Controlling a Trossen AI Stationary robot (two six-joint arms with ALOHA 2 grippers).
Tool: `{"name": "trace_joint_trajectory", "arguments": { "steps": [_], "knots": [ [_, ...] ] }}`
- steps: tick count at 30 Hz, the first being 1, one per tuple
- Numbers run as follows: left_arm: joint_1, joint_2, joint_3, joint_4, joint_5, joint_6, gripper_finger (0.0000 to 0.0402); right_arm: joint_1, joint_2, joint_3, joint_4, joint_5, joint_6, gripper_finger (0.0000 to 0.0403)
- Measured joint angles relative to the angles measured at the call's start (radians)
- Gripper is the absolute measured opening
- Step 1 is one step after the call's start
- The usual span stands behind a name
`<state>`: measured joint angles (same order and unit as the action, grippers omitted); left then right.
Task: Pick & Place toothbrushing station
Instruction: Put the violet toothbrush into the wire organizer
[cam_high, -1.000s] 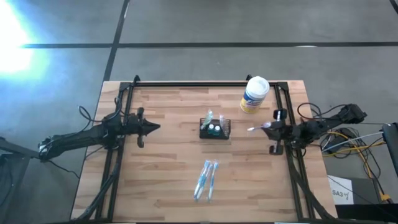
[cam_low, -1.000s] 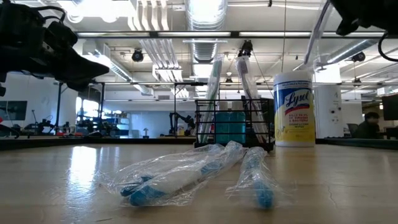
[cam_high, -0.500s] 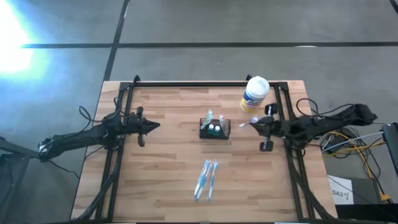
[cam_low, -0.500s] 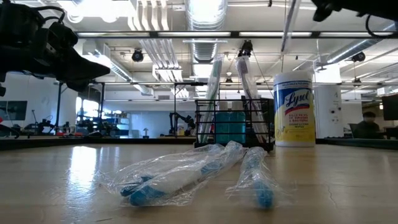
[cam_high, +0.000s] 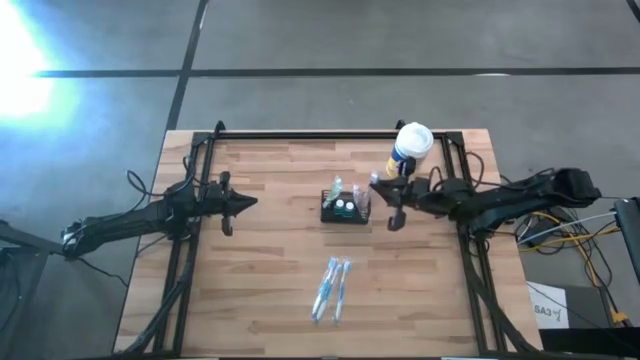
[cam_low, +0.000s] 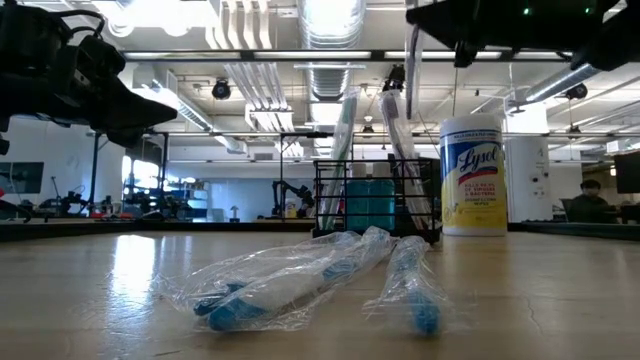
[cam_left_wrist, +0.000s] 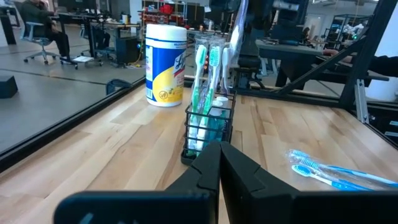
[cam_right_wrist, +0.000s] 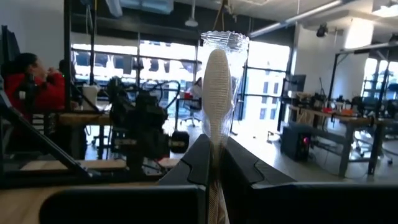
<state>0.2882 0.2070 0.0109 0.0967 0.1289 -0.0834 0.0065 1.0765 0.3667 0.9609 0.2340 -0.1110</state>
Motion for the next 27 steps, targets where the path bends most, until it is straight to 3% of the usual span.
{"name": "trace_joint_trajectory", "arguments": {
  "steps": [7, 16, 22, 27],
  "knots": [
    [0.000, 0.000, 0.000, -0.002, 0.001, -0.005, 0.0010, -0.004, 0.138, -0.080, 0.228, 0.015, 0.029, 0.0013],
    [0.000, 0.001, -0.002, -0.010, 0.003, -0.019, 0.0010, -0.002, 0.304, -0.152, 0.341, 0.107, 0.048, 0.0013],
    [0.000, 0.004, -0.003, -0.010, 0.004, -0.024, 0.0010, -0.002, 0.499, -0.162, 0.602, 0.140, 0.039, 0.0013],
    [0.000, 0.006, -0.003, -0.010, 0.004, -0.027, 0.0010, 0.002, 0.599, -0.143, 0.607, 0.168, 0.060, 0.0013]
  ]
}}
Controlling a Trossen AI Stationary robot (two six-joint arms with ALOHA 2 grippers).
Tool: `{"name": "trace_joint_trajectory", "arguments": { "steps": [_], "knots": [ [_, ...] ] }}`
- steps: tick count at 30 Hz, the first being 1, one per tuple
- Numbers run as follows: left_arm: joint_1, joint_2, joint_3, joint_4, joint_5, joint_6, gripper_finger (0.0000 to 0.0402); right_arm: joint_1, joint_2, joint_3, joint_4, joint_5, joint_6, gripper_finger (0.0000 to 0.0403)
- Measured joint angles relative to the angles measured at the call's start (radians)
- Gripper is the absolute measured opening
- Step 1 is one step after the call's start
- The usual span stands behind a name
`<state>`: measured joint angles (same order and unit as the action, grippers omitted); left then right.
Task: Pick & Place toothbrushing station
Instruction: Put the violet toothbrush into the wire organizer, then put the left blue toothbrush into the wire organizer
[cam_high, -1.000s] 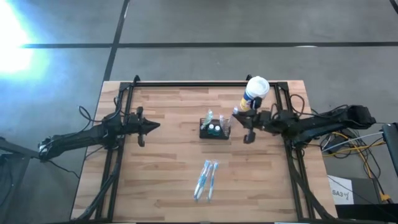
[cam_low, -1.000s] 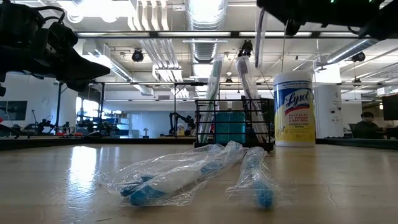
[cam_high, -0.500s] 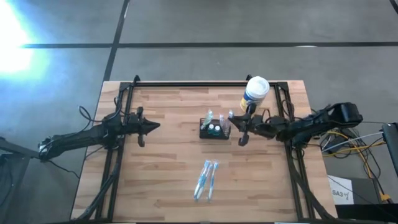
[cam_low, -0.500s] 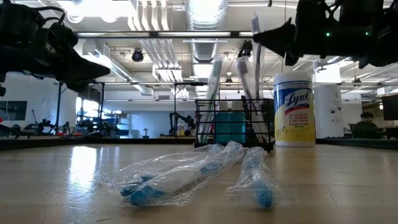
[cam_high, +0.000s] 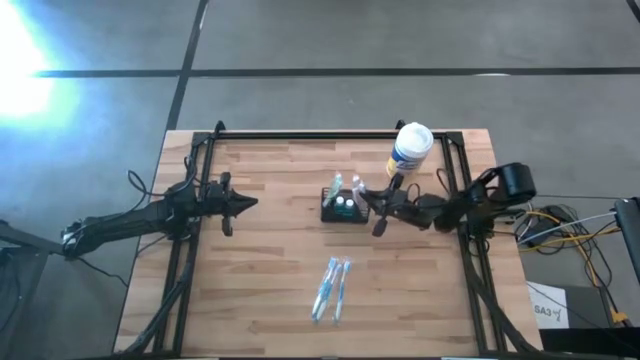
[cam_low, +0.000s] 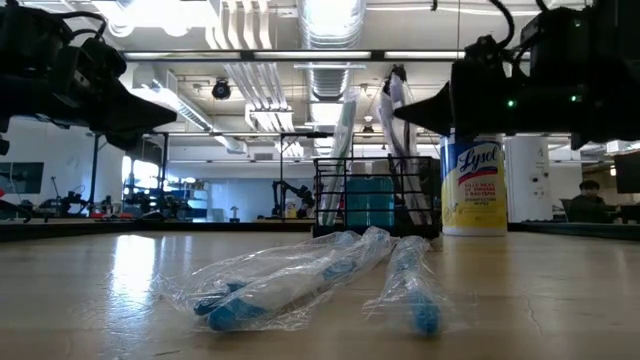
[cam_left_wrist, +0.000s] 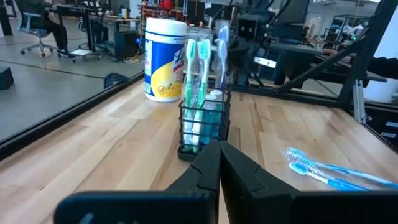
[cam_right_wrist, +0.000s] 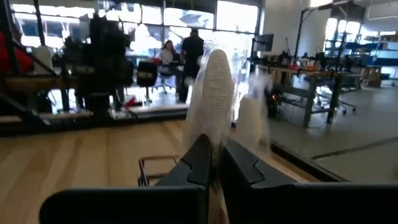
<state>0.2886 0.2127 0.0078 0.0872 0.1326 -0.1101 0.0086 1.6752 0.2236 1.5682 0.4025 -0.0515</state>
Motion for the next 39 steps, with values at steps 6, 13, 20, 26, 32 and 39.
{"name": "trace_joint_trajectory", "arguments": {
  "steps": [6, 13, 20, 26, 32, 39],
  "knots": [
    [0.000, 0.001, 0.000, -0.019, 0.000, -0.001, 0.0010, 0.045, 0.064, 0.019, 0.001, 0.088, -0.031, 0.0013],
    [0.000, 0.001, -0.001, -0.020, 0.000, -0.002, 0.0010, 0.127, 0.076, 0.015, 0.000, 0.223, -0.095, 0.0013],
    [0.000, 0.001, -0.001, -0.020, 0.000, 0.000, 0.0010, 0.135, 0.073, 0.006, -0.016, 0.230, -0.044, 0.0024],
    [0.000, 0.001, -0.002, -0.020, 0.000, 0.000, 0.0010, 0.136, 0.070, 0.002, -0.028, 0.230, -0.021, 0.0083],
    [0.000, 0.001, -0.002, -0.020, 0.000, 0.001, 0.0010, 0.136, 0.054, 0.000, -0.024, 0.230, -0.034, 0.0134],
    [0.000, 0.001, -0.002, -0.021, 0.000, -0.016, 0.0010, 0.138, -0.028, -0.026, -0.024, 0.229, -0.034, 0.0158]
  ]
}}
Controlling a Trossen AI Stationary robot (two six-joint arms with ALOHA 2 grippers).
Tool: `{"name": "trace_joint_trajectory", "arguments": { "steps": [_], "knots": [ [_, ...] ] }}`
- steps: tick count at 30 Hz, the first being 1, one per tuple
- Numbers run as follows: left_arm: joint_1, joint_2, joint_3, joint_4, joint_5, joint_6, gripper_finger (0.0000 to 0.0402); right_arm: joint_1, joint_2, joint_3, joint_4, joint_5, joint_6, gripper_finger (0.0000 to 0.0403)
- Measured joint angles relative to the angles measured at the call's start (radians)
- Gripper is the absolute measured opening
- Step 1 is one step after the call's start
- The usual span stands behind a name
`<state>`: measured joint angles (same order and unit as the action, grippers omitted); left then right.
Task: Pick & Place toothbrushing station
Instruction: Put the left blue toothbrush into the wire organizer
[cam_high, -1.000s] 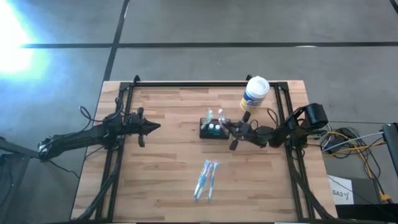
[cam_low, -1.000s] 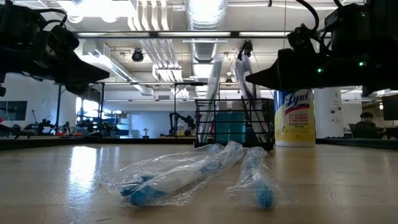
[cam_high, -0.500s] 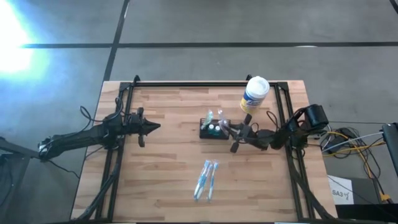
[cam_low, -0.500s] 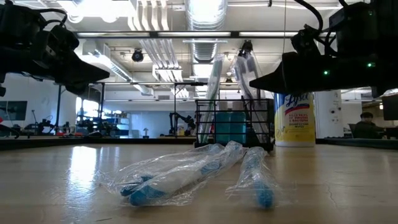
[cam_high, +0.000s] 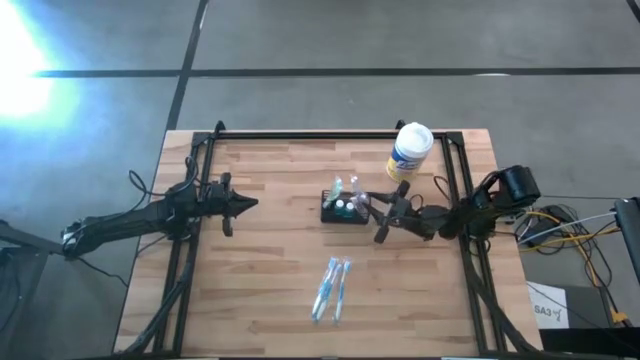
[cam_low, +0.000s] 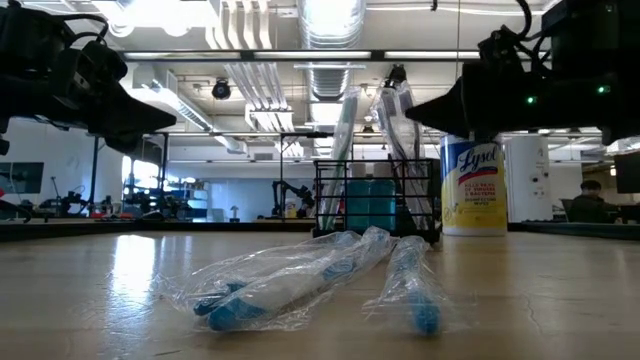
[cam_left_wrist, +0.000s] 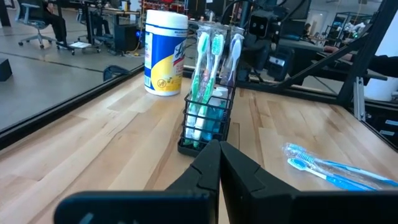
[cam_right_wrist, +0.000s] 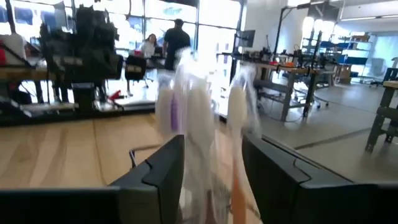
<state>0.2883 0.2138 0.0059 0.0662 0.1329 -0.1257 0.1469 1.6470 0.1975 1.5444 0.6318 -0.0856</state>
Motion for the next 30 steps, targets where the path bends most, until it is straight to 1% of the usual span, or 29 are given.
{"name": "trace_joint_trajectory", "arguments": {
  "steps": [5, 7, 11, 14, 17, 18, 20, 22, 23, 26, 28, 30],
  "knots": [
    [0.000, 0.000, 0.000, -0.001, 0.003, -0.001, 0.0010, 0.020, -0.132, -0.055, 0.000, -0.002, -0.003, 0.0164],
    [0.000, 0.000, 0.000, -0.001, 0.006, -0.008, 0.0010, 0.031, -0.196, -0.079, 0.001, -0.026, -0.013, 0.0158],
    [0.000, 0.000, 0.000, 0.000, 0.006, -0.044, 0.0010, 0.030, -0.343, -0.131, 0.000, -0.196, -0.019, 0.0119],
    [0.000, 0.000, 0.000, 0.000, 0.006, -0.048, 0.0010, 0.030, -0.460, -0.177, -0.036, -0.267, -0.033, 0.0073],
    [0.000, 0.000, 0.000, 0.001, 0.006, -0.047, 0.0010, 0.029, -0.586, -0.189, -0.197, -0.267, -0.066, 0.0024],
    [0.000, 0.000, 0.000, 0.001, 0.004, -0.045, 0.0010, 0.026, -0.628, -0.189, -0.260, -0.268, -0.070, 0.0017],
    [0.000, -0.001, 0.000, 0.002, 0.005, -0.046, 0.0010, 0.015, -0.709, -0.184, -0.372, -0.270, -0.048, 0.0014],
    [0.000, 0.000, 0.000, 0.005, 0.003, -0.047, 0.0010, -0.007, -0.790, -0.181, -0.497, -0.274, 0.007, 0.0012],
    [0.000, 0.000, 0.000, 0.005, 0.003, -0.047, 0.0010, -0.020, -0.829, -0.174, -0.560, -0.290, 0.033, 0.0011],
    [0.000, 0.002, 0.000, 0.005, -0.001, -0.042, 0.0010, -0.060, -0.947, -0.164, -0.753, -0.389, 0.079, 0.0009],
    [0.000, 0.003, 0.000, 0.004, -0.001, -0.033, 0.0010, -0.076, -1.013, -0.164, -0.834, -0.406, 0.100, 0.0008],
    [0.000, 0.004, 0.000, 0.001, -0.001, -0.026, 0.0010, -0.082, -1.076, -0.171, -0.875, -0.411, 0.104, 0.0008]
  ]
}}
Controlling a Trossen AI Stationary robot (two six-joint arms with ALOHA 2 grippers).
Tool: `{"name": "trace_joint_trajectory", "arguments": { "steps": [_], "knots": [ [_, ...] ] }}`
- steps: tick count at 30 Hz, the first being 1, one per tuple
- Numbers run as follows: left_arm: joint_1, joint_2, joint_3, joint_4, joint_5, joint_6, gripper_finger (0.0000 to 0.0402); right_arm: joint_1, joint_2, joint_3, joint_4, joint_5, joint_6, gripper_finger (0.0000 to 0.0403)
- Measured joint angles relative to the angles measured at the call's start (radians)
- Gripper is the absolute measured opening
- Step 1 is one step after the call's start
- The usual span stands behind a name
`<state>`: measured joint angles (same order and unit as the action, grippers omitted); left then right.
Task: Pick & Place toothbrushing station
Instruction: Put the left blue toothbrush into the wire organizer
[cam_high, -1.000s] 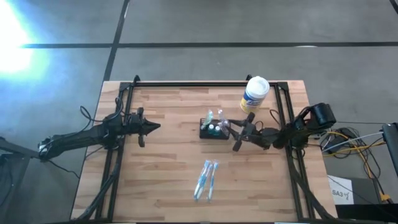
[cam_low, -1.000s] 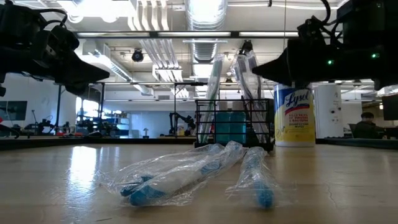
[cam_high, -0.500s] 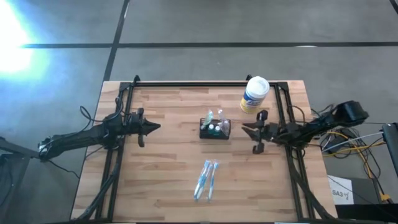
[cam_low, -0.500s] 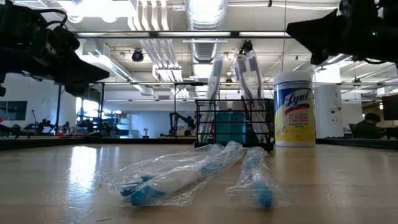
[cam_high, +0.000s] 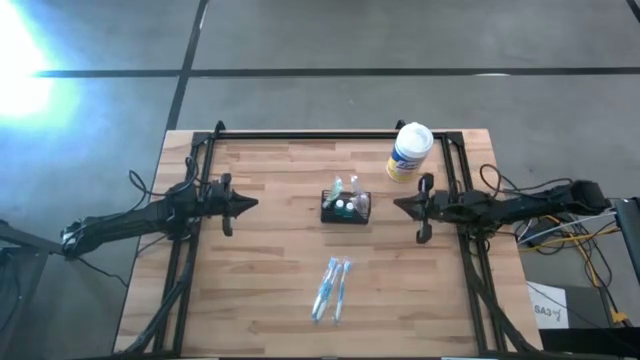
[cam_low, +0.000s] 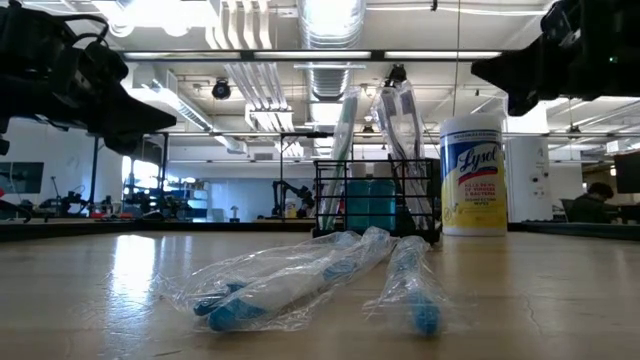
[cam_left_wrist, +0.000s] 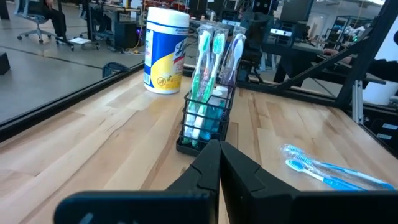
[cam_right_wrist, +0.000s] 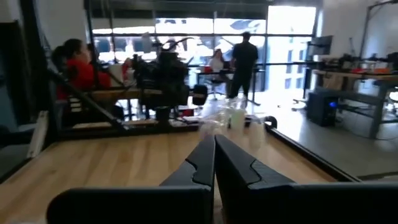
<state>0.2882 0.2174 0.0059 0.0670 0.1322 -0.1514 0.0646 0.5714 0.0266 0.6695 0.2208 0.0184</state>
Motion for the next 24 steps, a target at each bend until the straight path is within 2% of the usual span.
{"name": "trace_joint_trajectory", "arguments": {
  "steps": [4, 9, 13, 16, 20, 24],
  "knots": [
    [0.000, 0.001, 0.000, -0.004, 0.000, -0.006, 0.0010, -0.020, -0.103, -0.004, -0.105, -0.110, 0.005, 0.0008],
    [0.000, 0.001, 0.000, -0.028, 0.004, -0.012, 0.0010, -0.052, -0.215, -0.004, -0.270, -0.117, 0.013, 0.0008],
    [0.000, 0.002, 0.000, -0.029, 0.004, -0.024, 0.0010, -0.056, -0.277, -0.018, -0.327, -0.118, 0.016, 0.0008],
    [0.000, 0.002, 0.000, -0.028, 0.020, -0.058, 0.0010, -0.056, -0.297, -0.018, -0.367, -0.119, 0.011, 0.0008],
    [-0.002, 0.002, 0.000, 0.009, 0.117, -0.133, 0.0010, -0.056, -0.291, -0.018, -0.378, -0.117, 0.012, 0.0008],
    [-0.014, 0.011, 0.017, 0.045, 0.099, -0.177, 0.0007, -0.056, -0.289, -0.018, -0.377, -0.117, 0.034, 0.0008]
  ]
}}
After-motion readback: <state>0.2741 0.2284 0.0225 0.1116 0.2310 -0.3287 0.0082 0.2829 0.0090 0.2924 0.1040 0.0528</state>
